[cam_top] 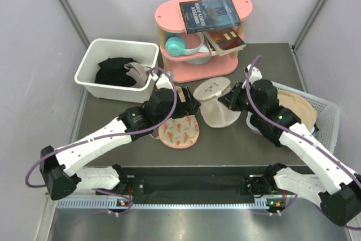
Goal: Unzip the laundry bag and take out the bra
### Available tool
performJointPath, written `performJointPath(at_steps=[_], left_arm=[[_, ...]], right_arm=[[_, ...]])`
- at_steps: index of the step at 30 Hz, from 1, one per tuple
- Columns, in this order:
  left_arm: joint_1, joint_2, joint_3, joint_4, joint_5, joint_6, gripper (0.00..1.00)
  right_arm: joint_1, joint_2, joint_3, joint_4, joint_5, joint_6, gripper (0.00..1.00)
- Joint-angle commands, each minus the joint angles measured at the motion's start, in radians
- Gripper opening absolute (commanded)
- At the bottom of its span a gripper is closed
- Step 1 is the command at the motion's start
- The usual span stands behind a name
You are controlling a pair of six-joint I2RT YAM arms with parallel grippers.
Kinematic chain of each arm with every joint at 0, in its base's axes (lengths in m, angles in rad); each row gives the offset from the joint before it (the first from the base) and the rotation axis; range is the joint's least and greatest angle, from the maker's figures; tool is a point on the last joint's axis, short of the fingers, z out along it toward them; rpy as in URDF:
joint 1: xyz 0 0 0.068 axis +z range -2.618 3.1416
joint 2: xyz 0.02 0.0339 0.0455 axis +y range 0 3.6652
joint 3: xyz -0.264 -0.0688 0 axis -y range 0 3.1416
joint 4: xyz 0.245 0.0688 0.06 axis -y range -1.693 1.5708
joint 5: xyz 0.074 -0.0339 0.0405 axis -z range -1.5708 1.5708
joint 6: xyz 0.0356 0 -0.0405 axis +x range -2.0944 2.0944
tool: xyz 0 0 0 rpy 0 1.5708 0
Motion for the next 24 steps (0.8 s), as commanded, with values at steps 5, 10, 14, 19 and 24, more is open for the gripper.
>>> performJointPath(at_steps=[5,10,14,19,24], left_arm=[[0.014,0.038,-0.204,0.257,0.203,-0.246,0.93],[0.016,0.124,-0.216,0.316,0.3,-0.29,0.94],[0.016,0.176,-0.228,0.362,0.349,-0.327,0.94],[0.016,0.223,-0.239,0.425,0.369,-0.35,0.89],[0.016,0.303,-0.236,0.464,0.415,-0.369,0.84]], right_arm=[[0.03,-0.195,-0.327,0.068,-0.012,0.11,0.0],[0.042,-0.304,-0.412,0.007,-0.032,0.162,0.0],[0.044,-0.359,-0.443,-0.036,-0.041,0.182,0.0],[0.047,-0.394,-0.455,-0.057,-0.046,0.205,0.0],[0.048,-0.405,-0.452,-0.064,-0.061,0.195,0.0]])
